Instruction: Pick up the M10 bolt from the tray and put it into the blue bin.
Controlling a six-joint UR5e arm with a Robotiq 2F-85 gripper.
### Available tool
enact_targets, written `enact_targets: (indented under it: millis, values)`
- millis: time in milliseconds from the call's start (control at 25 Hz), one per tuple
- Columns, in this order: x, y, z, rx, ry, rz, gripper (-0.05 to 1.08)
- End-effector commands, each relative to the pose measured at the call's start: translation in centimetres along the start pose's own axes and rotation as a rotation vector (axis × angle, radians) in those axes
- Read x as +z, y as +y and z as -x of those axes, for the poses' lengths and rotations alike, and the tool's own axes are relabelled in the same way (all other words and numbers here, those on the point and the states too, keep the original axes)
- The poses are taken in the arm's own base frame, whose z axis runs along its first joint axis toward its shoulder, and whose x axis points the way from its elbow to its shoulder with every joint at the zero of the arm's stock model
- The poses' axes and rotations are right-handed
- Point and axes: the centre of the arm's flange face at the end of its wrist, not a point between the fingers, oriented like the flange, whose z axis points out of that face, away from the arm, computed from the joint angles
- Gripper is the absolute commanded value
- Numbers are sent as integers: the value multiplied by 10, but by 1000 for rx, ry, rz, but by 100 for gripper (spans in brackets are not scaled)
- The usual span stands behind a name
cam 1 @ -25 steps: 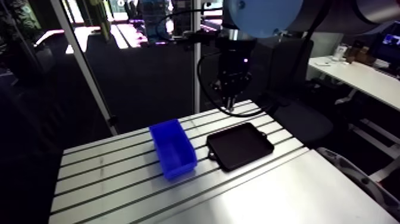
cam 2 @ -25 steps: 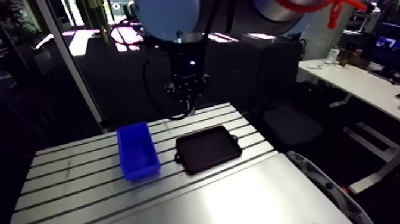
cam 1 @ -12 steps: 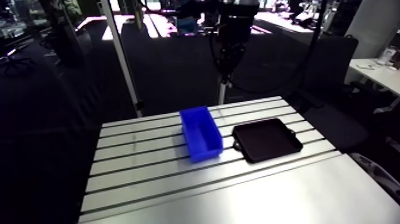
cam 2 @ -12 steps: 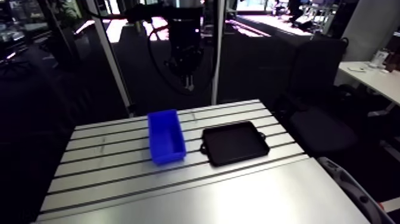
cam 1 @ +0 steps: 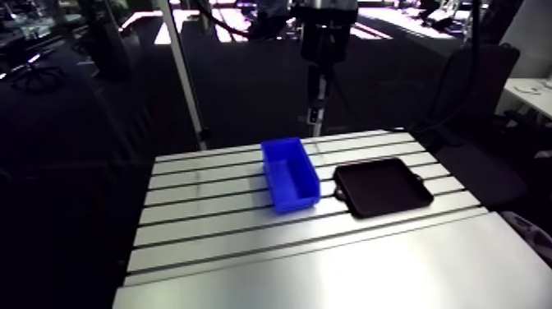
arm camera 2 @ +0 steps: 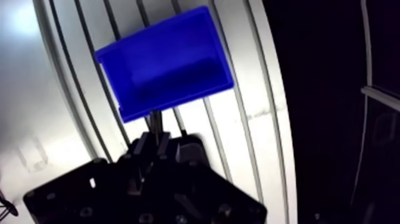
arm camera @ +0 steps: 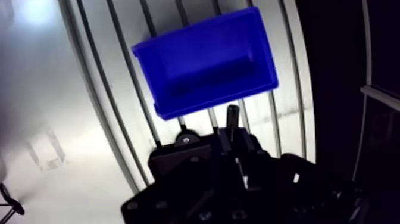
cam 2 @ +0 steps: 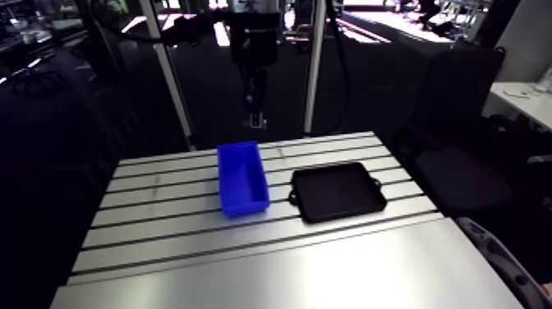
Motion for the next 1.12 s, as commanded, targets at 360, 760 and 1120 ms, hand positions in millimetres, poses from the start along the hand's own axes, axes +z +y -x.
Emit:
enact_targets:
  millis: [360,760,1120]
  values:
    - [58,3,-41,-229,-63,-74,101]
    - [106,9,-53,-232,-70,-74,101]
    - [129,5,-53,-208,-70,-116,99]
